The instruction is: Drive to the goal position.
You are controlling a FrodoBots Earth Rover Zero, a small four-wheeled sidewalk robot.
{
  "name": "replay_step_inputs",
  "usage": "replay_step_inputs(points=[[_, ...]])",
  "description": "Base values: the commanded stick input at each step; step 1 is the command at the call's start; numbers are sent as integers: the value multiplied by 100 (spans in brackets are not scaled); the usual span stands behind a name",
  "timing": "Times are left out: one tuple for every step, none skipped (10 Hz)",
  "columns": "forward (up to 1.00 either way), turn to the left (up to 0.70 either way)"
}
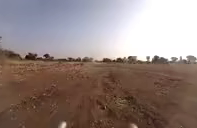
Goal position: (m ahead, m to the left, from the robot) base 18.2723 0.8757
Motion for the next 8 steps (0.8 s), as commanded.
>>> replay_step_inputs(points=[[70, 0], [70, 0], [70, 0], [70, 0], [70, 0], [70, 0], [70, 0], [70, 0]])
